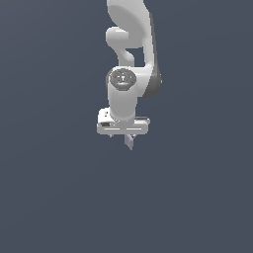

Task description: Pick up the object and move it to a goal position.

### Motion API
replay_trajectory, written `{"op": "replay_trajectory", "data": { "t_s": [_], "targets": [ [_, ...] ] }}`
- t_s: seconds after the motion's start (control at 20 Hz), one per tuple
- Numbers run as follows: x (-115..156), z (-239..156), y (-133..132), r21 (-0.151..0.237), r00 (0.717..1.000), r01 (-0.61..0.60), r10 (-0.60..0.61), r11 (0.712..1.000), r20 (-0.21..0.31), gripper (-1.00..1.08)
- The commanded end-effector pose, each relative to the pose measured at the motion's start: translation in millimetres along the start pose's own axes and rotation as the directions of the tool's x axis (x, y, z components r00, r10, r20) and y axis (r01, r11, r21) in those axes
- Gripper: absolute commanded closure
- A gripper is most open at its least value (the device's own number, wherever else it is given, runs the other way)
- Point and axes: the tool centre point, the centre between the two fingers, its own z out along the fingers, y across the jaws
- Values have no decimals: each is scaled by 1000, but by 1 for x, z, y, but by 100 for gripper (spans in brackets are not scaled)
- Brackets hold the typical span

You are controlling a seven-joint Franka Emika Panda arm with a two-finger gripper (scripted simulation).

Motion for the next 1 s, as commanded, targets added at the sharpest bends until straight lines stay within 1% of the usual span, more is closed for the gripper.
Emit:
{"op": "replay_trajectory", "data": {
  "t_s": [0.0, 0.45, 0.7, 0.95],
  "targets": [
    [0, 0, 0, 0, 1000, 0, 0, 1000, 0, -92],
    [1, -5, 2, 19, 1000, 8, -8, 1000, 9, -92],
    [0, -5, 2, 19, 1000, 10, -10, 1000, 8, -92],
    [-1, -4, 1, 20, 999, 45, -45, 999, 4, -92]
  ]
}}
